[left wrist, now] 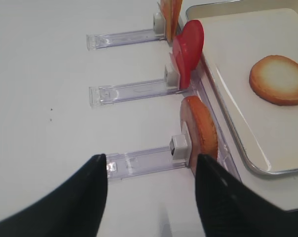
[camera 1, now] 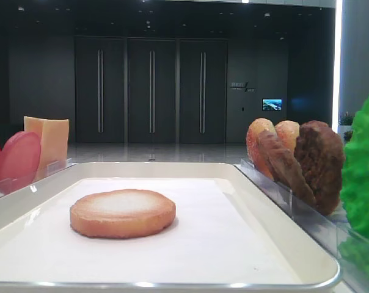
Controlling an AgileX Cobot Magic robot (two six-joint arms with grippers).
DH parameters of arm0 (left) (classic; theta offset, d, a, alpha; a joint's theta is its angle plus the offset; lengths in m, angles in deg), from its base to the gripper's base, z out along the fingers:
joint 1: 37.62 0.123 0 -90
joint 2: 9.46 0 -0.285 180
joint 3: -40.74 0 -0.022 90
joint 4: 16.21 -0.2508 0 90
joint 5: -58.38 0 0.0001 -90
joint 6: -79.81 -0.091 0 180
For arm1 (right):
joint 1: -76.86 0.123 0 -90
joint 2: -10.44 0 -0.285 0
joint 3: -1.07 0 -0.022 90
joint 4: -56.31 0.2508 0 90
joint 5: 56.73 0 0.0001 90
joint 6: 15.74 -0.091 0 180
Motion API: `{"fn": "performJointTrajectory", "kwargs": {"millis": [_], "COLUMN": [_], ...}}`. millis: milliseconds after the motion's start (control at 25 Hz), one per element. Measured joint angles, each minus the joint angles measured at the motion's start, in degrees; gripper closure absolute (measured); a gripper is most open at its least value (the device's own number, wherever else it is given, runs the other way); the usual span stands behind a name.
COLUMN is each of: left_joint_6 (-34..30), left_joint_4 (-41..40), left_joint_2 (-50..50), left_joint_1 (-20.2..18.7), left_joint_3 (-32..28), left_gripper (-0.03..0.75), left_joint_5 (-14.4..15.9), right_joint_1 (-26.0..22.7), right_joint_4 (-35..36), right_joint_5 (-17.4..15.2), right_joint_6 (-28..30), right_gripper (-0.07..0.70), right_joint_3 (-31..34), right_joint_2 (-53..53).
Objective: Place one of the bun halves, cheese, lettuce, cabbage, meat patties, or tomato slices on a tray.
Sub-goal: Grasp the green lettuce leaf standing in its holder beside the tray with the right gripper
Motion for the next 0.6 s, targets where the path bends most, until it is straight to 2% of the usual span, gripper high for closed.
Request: {"fn": "performJointTrajectory", "kwargs": {"millis": [280,600], "left_joint_6": [0.0,0.0], "left_joint_4": [0.0,0.0], "left_joint_2": [0.0,0.0], "left_joint_1": [0.0,0.0], "left_joint_3": [0.0,0.0], "left_gripper": [0.288,0.339], "left_joint_5": [0.0,0.0], "right_joint_1": [0.0,0.0], "right_joint_4": [0.0,0.0], "right_joint_5": [0.0,0.0], "right_joint_6": [0.0,0.0], "right_gripper": [0.273,0.273], "right_joint_3": [0.0,0.0], "right_joint_2": [0.0,0.0]}}
